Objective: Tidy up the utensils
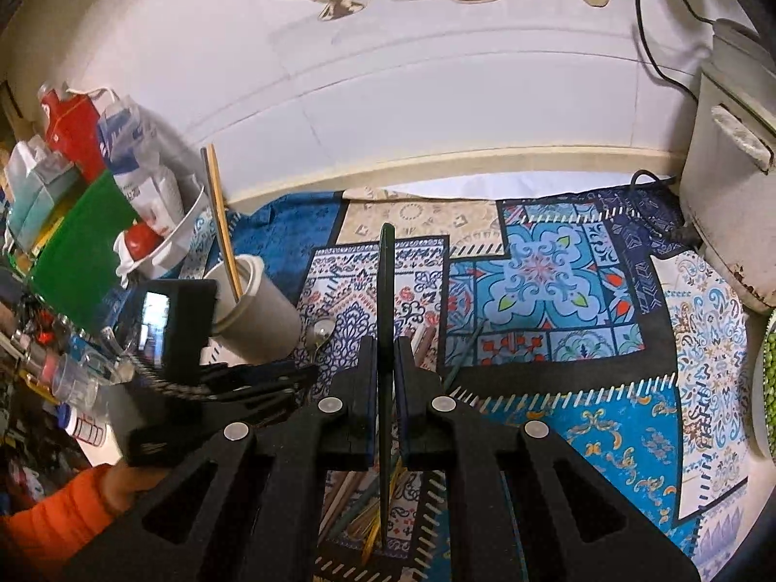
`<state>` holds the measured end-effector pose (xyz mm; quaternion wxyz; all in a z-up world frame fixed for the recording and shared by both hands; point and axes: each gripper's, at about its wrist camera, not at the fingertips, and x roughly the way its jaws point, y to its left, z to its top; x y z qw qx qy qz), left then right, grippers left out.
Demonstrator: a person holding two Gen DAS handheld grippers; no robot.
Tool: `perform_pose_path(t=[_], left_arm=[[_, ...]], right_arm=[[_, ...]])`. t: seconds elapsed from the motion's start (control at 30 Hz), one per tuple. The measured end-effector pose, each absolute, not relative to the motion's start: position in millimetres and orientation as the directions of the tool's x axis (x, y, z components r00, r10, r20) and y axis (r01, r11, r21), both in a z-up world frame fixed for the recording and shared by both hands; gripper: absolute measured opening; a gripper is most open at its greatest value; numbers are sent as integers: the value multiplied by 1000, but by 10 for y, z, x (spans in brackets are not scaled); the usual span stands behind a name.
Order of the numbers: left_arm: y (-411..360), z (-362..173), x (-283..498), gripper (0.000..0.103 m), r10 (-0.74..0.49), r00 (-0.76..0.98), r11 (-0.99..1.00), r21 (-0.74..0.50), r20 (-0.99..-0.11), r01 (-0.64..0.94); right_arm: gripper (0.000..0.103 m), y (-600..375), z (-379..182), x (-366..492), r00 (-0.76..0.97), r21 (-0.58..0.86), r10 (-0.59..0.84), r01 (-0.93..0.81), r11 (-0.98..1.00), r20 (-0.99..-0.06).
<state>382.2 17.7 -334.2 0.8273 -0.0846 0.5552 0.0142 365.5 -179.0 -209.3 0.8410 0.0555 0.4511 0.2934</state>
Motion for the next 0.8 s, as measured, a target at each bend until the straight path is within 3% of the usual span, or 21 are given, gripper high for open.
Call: perform_pose_path(t=[0.1, 0.27, 0.5, 0.8], left_arm=[[162, -3385, 3913, 20, -45, 381, 984, -107, -923, -144], [103, -3388, 3999, 5, 22, 390, 984, -49, -921, -173], [73, -3341, 3952, 4, -17, 383, 988, -74, -924, -135], [48, -2902, 3616, 4, -57, 478, 985, -128, -876, -118]], right_arm=[[6, -1828, -2080, 3690, 428, 361, 546, -440, 822, -721], [6, -1877, -2050, 3746, 444, 359, 544, -437, 825, -712], [6, -1914, -1972, 3786, 466, 353, 548, -443, 824, -695], [6, -1901, -1861, 3790, 482, 346, 565, -470, 812, -670]])
